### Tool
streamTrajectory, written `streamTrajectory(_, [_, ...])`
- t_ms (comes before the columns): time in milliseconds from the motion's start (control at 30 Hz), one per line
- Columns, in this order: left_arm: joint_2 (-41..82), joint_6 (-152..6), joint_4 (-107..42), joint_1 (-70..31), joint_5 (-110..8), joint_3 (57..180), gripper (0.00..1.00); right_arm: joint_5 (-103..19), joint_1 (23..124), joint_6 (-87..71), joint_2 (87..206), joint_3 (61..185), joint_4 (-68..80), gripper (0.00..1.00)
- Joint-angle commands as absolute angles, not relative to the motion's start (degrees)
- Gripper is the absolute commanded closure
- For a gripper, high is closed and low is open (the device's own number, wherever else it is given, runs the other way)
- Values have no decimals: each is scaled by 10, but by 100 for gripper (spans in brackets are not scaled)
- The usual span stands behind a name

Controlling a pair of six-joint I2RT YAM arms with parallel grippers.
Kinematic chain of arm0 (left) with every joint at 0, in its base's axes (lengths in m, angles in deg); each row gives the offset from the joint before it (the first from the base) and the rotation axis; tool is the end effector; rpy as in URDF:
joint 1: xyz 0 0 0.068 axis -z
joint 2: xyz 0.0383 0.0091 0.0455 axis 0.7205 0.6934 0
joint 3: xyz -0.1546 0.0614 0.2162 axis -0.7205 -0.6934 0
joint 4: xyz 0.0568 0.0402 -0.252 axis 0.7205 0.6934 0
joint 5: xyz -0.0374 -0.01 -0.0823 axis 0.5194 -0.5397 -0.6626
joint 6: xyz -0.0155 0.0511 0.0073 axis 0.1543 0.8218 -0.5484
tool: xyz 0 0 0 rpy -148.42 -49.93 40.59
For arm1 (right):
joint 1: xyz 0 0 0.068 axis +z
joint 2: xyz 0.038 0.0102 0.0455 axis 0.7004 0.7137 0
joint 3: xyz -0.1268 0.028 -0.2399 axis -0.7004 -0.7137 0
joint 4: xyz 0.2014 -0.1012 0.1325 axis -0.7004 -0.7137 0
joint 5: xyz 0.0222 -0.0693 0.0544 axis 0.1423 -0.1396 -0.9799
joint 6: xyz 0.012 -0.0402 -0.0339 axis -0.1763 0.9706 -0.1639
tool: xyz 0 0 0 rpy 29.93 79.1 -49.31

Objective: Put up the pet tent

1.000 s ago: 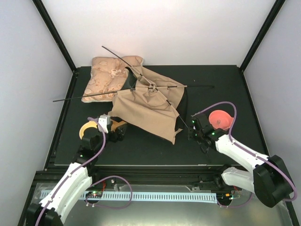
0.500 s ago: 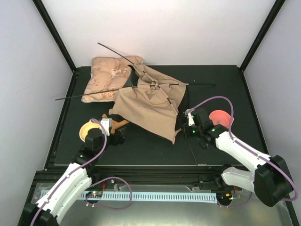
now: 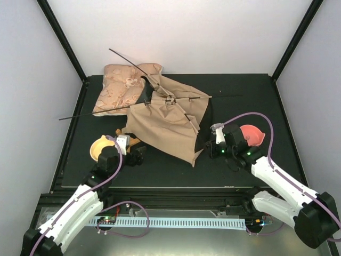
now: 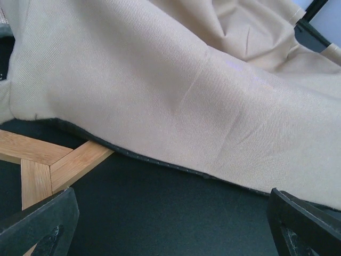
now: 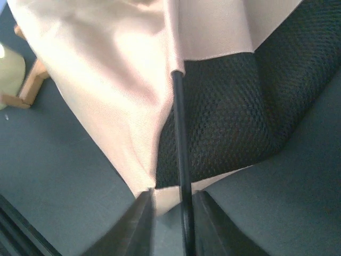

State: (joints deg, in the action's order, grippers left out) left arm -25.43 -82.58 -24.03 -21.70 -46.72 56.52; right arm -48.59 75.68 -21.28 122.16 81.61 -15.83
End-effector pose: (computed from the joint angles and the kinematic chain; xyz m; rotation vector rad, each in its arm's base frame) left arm 0.1268 -0.0601 0.1716 0.1004 2.0598 -0.5670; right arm 0.1680 0.1117 0.2190 -0.3580 2.4165 0.7075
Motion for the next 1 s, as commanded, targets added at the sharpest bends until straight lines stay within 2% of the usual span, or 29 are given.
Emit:
streamTrajectory(0, [-271,-822,-241,-214,-457,582,1,-450,761,-252,1188,806,-117,64])
streamTrajectory(200, [-281,-825,-230,-213,-443,585,1,-403,761,-266,1216,813,-152,38])
streamTrajectory(300, [-305,-828,-221,-213,-419,584,1,-367,761,-270,1239,843,-191,36])
streamTrajectory(433, [-329,-818,-237,-214,-436,568,1,-378,761,-236,1260,863,-163,29])
streamTrajectory(567, [-328,-817,-237,-213,-441,568,1,-406,761,-175,1333,924,-139,31])
streamTrajectory(767, [-312,-810,-248,-213,-463,571,1,-404,761,-121,1470,1052,-182,40])
streamTrajectory(967, [-309,-809,-250,-214,-466,571,1,-362,761,-90,1565,1124,-200,44])
